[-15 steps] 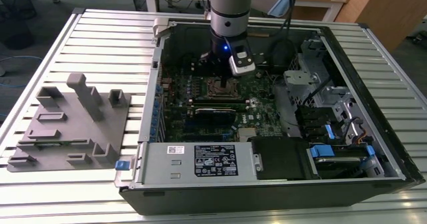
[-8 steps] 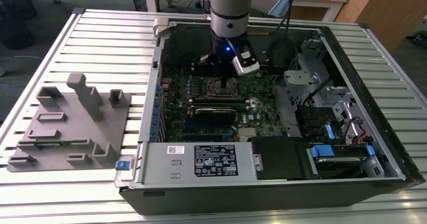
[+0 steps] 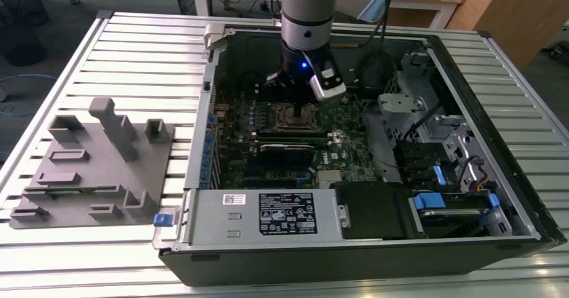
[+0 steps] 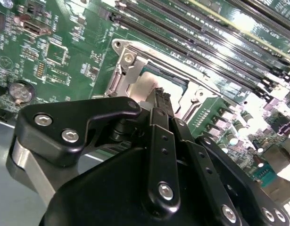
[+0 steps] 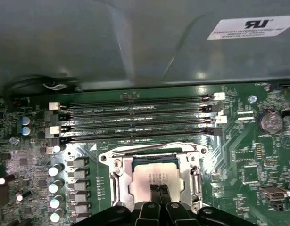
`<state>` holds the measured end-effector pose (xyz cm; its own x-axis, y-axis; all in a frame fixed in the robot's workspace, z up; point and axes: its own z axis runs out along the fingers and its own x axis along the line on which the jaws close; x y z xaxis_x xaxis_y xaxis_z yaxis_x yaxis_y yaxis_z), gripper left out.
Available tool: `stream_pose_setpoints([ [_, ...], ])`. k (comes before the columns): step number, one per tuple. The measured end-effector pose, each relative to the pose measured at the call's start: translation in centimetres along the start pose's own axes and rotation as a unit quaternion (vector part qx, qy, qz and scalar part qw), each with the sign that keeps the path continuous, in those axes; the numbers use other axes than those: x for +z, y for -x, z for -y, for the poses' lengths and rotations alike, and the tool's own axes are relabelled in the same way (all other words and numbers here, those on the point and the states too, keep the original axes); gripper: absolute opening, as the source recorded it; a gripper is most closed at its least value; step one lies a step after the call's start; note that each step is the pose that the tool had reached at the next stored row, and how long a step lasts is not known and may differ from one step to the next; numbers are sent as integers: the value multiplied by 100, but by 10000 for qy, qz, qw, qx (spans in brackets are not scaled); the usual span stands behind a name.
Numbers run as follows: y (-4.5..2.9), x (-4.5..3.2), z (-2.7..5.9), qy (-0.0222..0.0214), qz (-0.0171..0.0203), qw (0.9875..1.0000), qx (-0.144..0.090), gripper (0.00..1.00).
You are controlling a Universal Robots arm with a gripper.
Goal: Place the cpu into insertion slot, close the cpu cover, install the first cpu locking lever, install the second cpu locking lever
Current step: 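Install the first cpu locking lever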
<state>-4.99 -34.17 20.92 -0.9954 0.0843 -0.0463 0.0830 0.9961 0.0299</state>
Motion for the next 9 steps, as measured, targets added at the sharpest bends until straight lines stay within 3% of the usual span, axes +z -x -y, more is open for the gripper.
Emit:
stream_pose_setpoints([
  [2, 3, 0, 0, -10, -98, 10000, 2, 11],
  [9, 25, 1, -2, -5, -114, 9999, -78, 11],
])
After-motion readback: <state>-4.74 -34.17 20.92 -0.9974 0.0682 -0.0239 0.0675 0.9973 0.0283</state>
